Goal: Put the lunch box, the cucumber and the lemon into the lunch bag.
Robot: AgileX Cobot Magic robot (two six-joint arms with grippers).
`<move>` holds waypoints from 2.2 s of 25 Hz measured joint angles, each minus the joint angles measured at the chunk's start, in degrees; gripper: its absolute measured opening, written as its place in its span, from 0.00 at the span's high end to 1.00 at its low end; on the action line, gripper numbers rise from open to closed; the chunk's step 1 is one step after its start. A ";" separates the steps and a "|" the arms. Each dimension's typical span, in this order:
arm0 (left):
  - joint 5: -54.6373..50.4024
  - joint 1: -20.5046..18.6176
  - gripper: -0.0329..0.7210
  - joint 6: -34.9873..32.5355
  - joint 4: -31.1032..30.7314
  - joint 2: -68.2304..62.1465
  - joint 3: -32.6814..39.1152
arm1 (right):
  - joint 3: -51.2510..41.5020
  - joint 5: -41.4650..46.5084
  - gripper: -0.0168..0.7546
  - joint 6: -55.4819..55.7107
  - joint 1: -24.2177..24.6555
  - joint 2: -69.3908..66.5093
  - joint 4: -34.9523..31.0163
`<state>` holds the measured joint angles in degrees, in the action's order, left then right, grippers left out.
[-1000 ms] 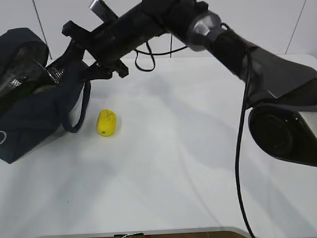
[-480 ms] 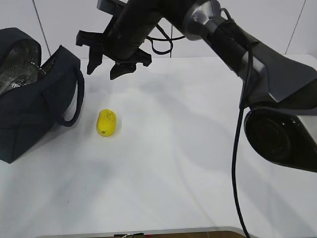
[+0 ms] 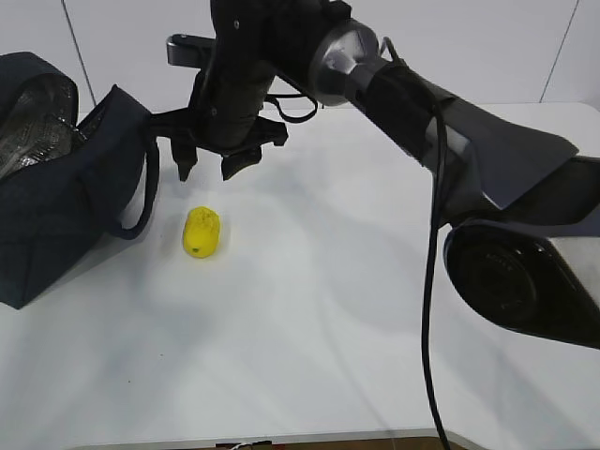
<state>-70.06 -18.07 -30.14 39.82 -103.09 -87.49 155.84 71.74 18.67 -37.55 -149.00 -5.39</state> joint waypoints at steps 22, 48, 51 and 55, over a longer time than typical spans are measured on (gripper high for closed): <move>0.00 -0.10 0.96 0.00 -0.23 0.00 0.00 | -2.52 -0.22 0.40 0.14 -1.01 -4.02 0.21; 0.00 -0.10 0.96 0.00 -0.26 0.00 0.00 | -2.38 -0.22 0.51 0.36 -1.39 -6.11 -4.81; 0.00 -0.10 0.96 0.00 -0.36 0.00 0.00 | -0.51 -0.22 0.51 0.24 -1.39 -6.11 -5.99; 0.00 -0.10 0.96 0.00 -0.38 0.00 0.00 | 2.08 -0.22 0.52 -0.91 -1.39 -5.21 -7.38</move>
<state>-70.06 -18.16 -30.14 39.43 -103.09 -87.49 157.92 71.51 17.76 -38.93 -154.22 -12.77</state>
